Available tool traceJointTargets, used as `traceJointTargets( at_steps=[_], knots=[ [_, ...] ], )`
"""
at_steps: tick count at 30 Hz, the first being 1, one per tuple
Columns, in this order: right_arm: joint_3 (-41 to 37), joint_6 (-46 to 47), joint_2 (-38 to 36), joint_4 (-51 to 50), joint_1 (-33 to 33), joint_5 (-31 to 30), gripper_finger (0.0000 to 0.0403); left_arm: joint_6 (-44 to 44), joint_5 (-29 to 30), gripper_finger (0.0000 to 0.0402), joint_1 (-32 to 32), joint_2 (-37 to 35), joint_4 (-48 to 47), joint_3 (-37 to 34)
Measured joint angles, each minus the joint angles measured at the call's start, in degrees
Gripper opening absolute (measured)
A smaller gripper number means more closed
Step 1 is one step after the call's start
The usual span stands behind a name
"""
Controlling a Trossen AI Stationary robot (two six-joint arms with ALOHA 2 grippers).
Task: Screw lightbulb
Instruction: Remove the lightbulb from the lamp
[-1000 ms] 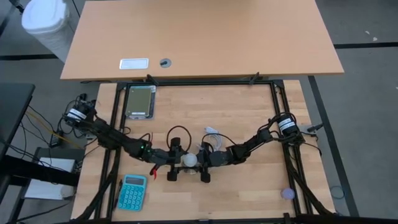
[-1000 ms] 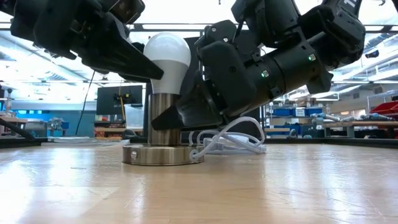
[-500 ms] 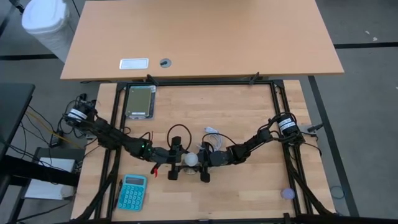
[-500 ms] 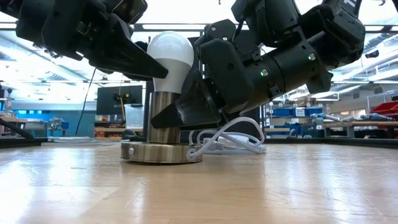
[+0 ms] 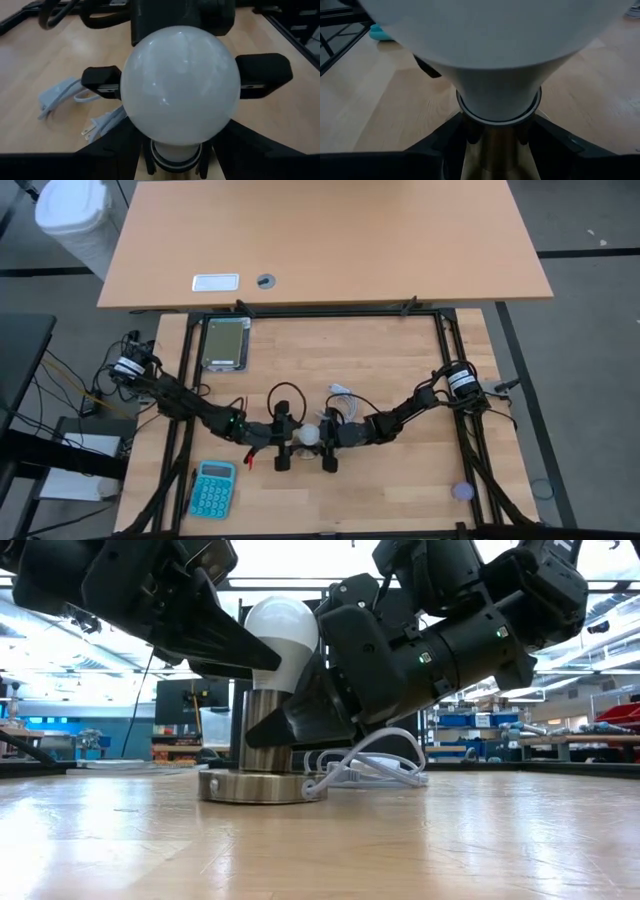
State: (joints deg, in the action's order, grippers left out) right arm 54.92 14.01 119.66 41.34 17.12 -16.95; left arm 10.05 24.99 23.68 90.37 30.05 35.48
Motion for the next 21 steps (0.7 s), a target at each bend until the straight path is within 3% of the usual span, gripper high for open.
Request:
traceJointTargets(
  at_steps=[12,21],
  knots=[
    [0.1,0.8,0.0,0.1,-0.3,-1.2,0.0187,6.9,8.7,0.0223,2.5,0.3,-0.1,0.0],
    [0.0,0.3,0.0,-0.5,-0.4,-1.2,0.0187,10.2,18.5,0.0222,5.4,6.4,3.3,2.7]
  ],
)
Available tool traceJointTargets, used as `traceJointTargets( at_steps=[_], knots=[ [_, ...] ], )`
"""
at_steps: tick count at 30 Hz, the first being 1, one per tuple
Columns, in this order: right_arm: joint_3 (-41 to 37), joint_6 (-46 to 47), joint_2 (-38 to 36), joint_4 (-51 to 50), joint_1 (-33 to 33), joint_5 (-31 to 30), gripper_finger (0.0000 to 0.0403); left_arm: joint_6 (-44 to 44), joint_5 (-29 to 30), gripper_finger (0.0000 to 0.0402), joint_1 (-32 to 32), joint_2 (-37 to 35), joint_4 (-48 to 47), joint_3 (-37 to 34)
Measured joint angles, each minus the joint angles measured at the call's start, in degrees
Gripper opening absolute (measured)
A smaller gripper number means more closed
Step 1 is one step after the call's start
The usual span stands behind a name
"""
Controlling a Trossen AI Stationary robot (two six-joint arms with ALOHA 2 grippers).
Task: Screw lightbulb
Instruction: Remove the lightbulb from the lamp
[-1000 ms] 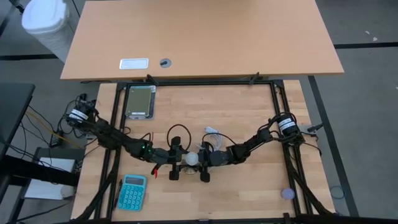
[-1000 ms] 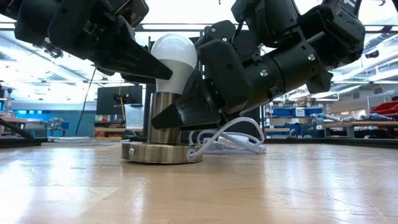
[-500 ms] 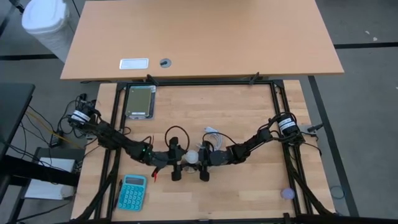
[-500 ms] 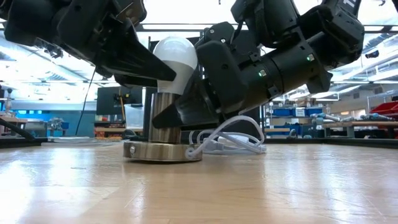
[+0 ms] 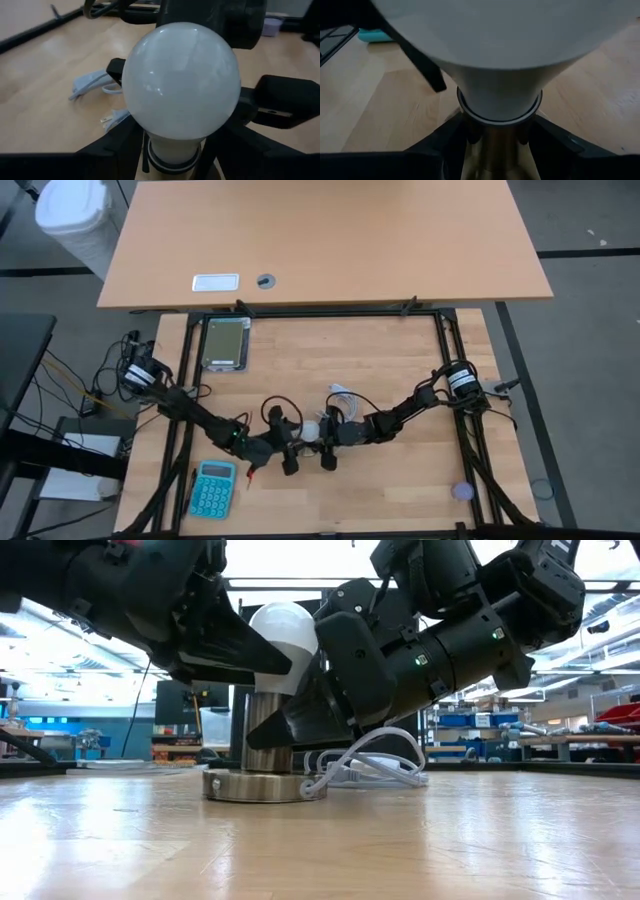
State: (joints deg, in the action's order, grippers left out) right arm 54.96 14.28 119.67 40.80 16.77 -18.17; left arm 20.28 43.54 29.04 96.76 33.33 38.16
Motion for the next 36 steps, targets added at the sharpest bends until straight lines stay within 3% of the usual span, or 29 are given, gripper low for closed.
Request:
traceJointTargets(
  at_steps=[7,20,30,36],
  knots=[
    [0.0,0.8,0.0,0.1,-0.1,-0.2,0.0187,3.9,7.5,0.0222,1.2,1.6,-4.0,3.2],
    [0.1,0.8,0.0,0.0,-0.3,0.0,0.0187,13.6,12.7,0.0213,1.7,3.3,-9.8,6.8],
    [0.0,0.4,0.0,-0.3,-0.2,0.0,0.0187,20.7,22.0,0.0211,3.6,8.8,-15.9,12.7],
    [0.0,0.3,0.0,-0.2,-0.4,0.2,0.0187,21.8,23.1,0.0211,3.8,9.2,-17.5,13.4]
  ],
)
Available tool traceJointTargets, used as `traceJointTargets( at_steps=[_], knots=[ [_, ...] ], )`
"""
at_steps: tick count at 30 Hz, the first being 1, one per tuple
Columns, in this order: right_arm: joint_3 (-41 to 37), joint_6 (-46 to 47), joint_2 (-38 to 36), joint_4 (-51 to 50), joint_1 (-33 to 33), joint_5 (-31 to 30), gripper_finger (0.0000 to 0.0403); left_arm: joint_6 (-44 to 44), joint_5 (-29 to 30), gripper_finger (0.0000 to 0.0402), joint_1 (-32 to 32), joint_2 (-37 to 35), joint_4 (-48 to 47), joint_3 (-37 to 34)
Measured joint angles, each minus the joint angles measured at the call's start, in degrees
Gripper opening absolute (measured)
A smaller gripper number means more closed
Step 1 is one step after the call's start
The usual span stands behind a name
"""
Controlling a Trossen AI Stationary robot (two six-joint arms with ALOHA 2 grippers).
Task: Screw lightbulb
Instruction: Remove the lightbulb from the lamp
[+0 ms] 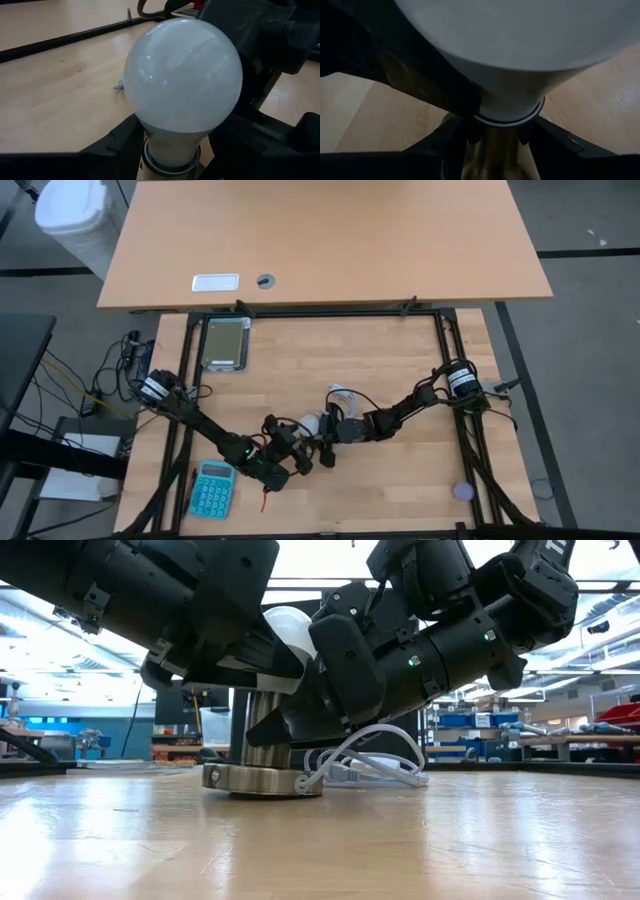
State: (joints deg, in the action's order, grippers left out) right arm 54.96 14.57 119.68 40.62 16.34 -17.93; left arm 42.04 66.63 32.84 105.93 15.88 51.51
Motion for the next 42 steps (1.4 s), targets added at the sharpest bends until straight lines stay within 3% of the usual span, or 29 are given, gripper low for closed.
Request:
traceJointTargets(
  at_steps=[6,11,16,21,28,37,42],
  knots=[
    [0.0,-0.3,0.1,0.2,0.0,0.0,0.0187,-1.3,-0.9,0.0222,0.0,0.0,-0.9,-0.1],
    [0.1,-0.8,0.2,0.2,0.0,0.5,0.0187,-6.3,-2.2,0.0264,-0.2,-0.1,-0.4,-0.1],
    [0.1,-1.2,0.2,0.0,0.0,0.5,0.0187,-10.6,-6.6,0.0306,-0.2,-1.0,-1.0,-0.2],
    [0.1,-1.5,0.1,-0.3,0.1,0.5,0.0187,-12.0,-9.5,0.0316,0.4,-4.6,-6.8,-0.3],
    [0.1,-1.5,0.1,-0.7,0.0,0.3,0.0187,-6.3,-13.9,0.0312,2.8,-10.0,-19.6,-0.3],
    [0.1,-1.6,0.0,-0.8,0.0,0.2,0.0187,5.5,-11.2,0.0311,6.9,-10.2,-29.0,-0.4],
    [0.0,-1.9,-0.8,-2.5,-0.3,0.1,0.0188,8.0,-9.6,0.0311,7.3,-9.9,-25.9,-4.0]
  ],
)
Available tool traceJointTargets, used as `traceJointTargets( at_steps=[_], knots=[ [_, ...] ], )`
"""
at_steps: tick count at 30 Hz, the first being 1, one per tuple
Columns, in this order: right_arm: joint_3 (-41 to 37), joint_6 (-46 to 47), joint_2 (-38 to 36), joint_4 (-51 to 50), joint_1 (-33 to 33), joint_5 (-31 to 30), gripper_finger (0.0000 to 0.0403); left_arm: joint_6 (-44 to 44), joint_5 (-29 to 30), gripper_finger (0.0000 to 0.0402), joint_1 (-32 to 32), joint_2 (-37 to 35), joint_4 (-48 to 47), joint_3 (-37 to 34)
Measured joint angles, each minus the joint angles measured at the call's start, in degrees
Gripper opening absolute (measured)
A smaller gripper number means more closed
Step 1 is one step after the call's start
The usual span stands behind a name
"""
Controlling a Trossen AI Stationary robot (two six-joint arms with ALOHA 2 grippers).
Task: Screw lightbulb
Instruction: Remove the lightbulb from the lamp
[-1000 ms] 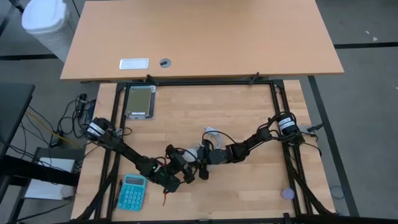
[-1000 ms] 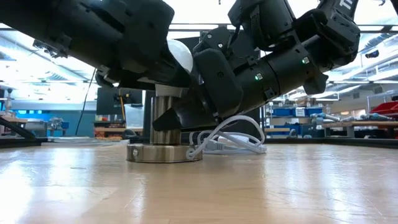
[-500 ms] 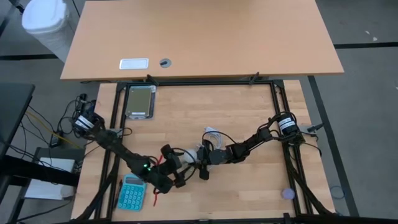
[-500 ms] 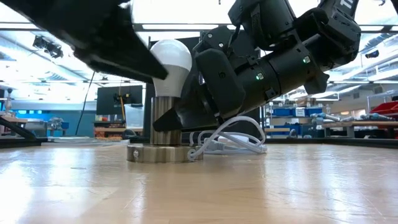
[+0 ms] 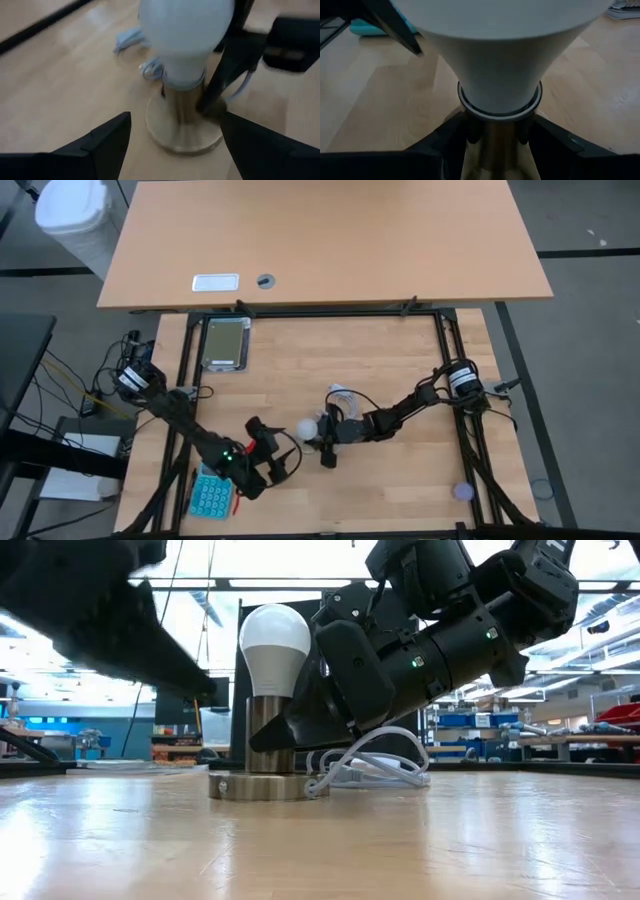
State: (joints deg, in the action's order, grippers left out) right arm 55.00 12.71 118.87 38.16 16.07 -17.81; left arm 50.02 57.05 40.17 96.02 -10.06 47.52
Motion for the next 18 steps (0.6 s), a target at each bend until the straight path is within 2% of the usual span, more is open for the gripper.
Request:
traceJointTargets(
  at_steps=[3,8,13,18],
  knots=[
    [0.0,0.6,-1.2,-2.7,-0.8,0.0,0.0196,-1.6,-0.4,0.0311,-0.9,0.1,10.4,-5.4],
    [-0.2,1.6,-2.9,-10.4,-2.4,-0.8,0.0222,-8.9,-1.1,0.0311,-3.8,0.1,27.2,-12.4],
    [0.2,2.9,-4.0,-17.0,-3.8,-1.0,0.0239,-13.3,-3.8,0.0311,-7.4,0.1,34.1,-14.3],
    [0.0,2.3,-4.5,-16.7,-3.8,-1.2,0.0244,-18.5,-7.1,0.0311,-9.7,0.1,37.9,-14.3]
  ],
)
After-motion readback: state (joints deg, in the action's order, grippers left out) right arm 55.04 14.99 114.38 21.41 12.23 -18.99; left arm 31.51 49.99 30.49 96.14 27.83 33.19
